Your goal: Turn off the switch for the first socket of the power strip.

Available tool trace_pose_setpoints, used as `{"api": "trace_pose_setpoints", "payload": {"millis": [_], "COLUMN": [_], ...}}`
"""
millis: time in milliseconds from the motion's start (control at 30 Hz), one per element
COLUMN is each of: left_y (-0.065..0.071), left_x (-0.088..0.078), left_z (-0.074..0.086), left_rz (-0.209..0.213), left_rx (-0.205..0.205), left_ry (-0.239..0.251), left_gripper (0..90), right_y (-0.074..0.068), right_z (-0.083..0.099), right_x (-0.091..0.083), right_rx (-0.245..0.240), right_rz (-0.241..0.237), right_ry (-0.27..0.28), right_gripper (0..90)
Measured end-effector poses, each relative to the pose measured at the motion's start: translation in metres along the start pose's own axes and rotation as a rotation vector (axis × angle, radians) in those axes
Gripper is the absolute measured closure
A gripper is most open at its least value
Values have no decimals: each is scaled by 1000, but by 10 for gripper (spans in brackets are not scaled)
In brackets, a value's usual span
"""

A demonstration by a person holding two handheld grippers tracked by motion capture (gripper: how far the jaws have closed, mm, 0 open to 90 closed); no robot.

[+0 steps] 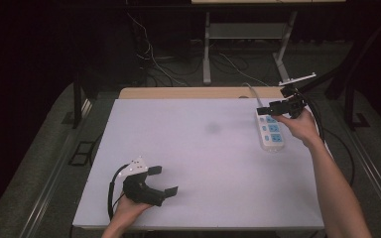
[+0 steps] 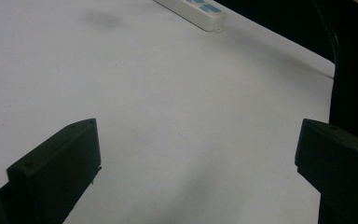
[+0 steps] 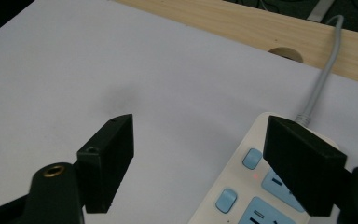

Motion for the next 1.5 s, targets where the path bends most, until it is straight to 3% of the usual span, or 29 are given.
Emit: {"api": "trace_pose_setpoints", "payload": {"millis": [100, 133, 267, 300, 333, 567, 767, 1267, 1500], "left_y": [0, 0, 0, 0, 0, -1, -1, -2, -3], "left_x": [0, 0, 0, 0, 0, 0, 1, 1, 1], "left_z": [0, 0, 0, 0, 0, 0, 0, 0, 1], "left_rz": [0, 0, 0, 0, 1, 0, 0, -2, -5], "left_rx": [1, 1, 1, 3, 4, 2, 3, 2, 0], "left_ry": [-1, -1, -2, -2, -3, -3, -7, -7, -12], "left_gripper": [0, 0, 0, 0, 0, 0, 0, 0, 0], "right_y": [3, 3, 8, 8, 10, 20, 26, 41, 43], "right_z": [0, 0, 2, 2, 3, 7, 12, 24, 28], "right_x": [3, 3, 8, 8, 11, 20, 26, 39, 46], "right_rx": [7, 7, 14, 14, 13, 29, 41, 84, 78], "right_rz": [3, 3, 25, 25, 40, 61, 98, 91, 96], "right_ry": [13, 13, 15, 15, 9, -4, -15, -35, -60], "right_gripper": [385, 385, 603, 603, 716, 871, 895, 896, 896]}}
Point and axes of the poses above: each handheld gripper's, and its own axes: x roughly forward along the jaws, z roughly out of its underside, y roughly to its right, the point moved 2 cm from there along x, roughly forward along the jaws, and after that the axes turned 4 degrees about -z, right-handed, at the moved point
